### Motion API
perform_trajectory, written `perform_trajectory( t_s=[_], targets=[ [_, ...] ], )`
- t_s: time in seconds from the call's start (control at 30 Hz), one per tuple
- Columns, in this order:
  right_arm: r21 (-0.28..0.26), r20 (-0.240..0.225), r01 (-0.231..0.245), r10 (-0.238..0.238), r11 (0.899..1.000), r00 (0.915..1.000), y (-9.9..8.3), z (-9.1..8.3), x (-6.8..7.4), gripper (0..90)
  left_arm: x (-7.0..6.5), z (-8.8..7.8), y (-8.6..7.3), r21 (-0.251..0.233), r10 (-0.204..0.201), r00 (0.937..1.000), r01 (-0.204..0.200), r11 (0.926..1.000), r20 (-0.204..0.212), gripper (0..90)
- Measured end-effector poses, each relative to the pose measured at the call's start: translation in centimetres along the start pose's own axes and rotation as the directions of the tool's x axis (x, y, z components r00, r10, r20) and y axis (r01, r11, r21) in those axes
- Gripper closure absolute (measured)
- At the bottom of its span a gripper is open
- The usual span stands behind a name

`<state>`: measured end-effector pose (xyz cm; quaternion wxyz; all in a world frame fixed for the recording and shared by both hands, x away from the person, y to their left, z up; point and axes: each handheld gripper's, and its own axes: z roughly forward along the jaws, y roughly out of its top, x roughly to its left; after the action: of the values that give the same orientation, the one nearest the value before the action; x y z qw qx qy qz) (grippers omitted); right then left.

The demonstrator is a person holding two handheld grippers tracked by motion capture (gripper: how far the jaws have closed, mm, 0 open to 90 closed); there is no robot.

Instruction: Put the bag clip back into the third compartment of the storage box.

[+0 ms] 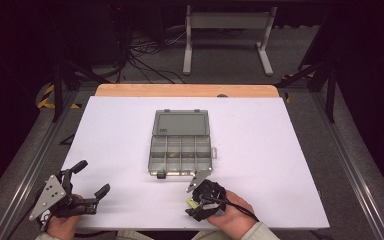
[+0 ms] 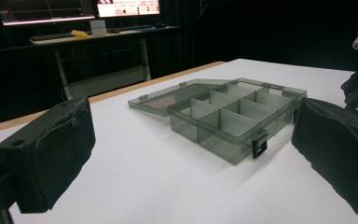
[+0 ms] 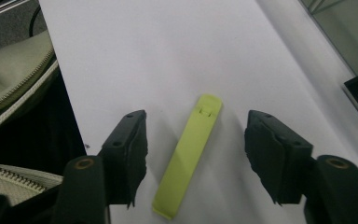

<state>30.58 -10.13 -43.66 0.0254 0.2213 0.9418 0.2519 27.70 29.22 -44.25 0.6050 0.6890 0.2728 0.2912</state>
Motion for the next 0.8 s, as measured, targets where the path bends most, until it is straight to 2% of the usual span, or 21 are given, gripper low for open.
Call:
perform_trajectory(
  t_s=[0.4,0.6,0.63,0.67,0.8],
  targets=[
    [0.017,0.046,0.006,-0.006,1.000,0.9989,0.04,-0.02,0.28,57.0,-0.02,0.02,0.00,0.000,-0.001,1.0000,0.001,1.0000,0.001,0.1],
    [0.025,0.063,0.002,-0.004,1.000,0.9980,0.12,-0.07,0.42,72.0,0.00,0.01,0.00,0.000,0.000,1.0000,0.000,1.0000,0.000,0.0],
    [0.025,0.063,0.002,-0.004,1.000,0.9980,0.12,-0.07,0.42,72.0,0.00,0.01,0.00,0.000,0.000,1.0000,0.000,1.0000,0.000,0.1],
    [0.027,0.059,-0.002,0.000,1.000,0.9982,0.13,-0.13,0.41,77.4,0.00,0.01,0.00,-0.001,0.000,1.0000,0.000,1.0000,0.000,0.0],
    [0.025,0.063,-0.001,0.000,1.000,0.9980,0.18,-0.18,0.48,77.8,0.00,0.01,0.00,0.000,0.000,1.0000,0.000,1.0000,0.001,0.1]
  ],
)
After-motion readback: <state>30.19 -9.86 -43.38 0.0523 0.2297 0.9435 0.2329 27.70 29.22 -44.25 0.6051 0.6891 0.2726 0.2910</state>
